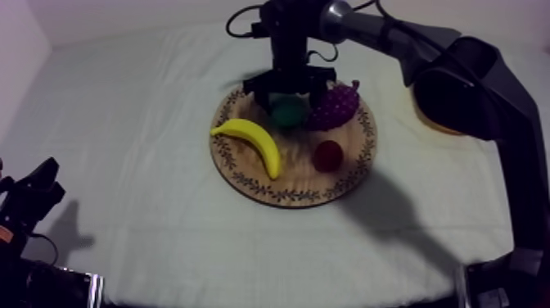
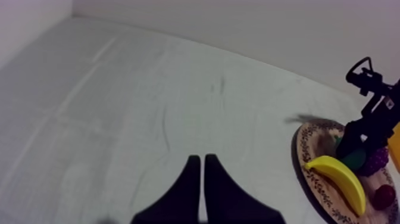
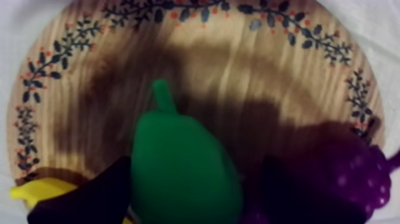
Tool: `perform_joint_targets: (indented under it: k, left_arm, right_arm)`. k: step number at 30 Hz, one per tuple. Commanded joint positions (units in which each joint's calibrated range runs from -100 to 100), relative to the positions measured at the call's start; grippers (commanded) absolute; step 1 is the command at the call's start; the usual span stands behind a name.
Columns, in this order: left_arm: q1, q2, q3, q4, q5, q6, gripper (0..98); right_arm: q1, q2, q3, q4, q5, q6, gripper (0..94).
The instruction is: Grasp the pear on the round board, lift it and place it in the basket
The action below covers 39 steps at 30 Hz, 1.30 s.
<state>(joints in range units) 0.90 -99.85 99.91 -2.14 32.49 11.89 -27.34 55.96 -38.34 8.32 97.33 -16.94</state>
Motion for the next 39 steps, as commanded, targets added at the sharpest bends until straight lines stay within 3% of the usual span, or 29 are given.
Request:
perform_joint_targets:
  k: [1, 7, 12, 28, 39]
  left_arm:
    - [0.0, 0.0, 0.0, 0.01, 0.0, 0.0, 0.1]
    - [0.0, 0.0, 0.0, 0.01, 0.0, 0.0, 0.1]
    - [0.0, 0.0, 0.0, 0.01, 0.0, 0.0, 0.1]
    - [0.0, 0.0, 0.0, 0.01, 0.0, 0.0, 0.1]
    - [0.0, 0.0, 0.0, 0.01, 0.0, 0.0, 0.1]
  right_arm:
    - [0.1, 0.5, -0.1, -0.3, -0.5, 0.4, 56.3]
    - [0.1, 0.8, -0.3, -0.4, -1.3, 1.8, 41.7]
    - [-0.3, -0.8, 0.7, -0.8, -1.7, 2.2, 36.4]
    - [-3.1, -17.5, 8.4, -2.5, 0.2, 0.8, 35.6]
    - [-0.2, -34.1, 13.0, -1.9, 0.8, 0.7, 33.6]
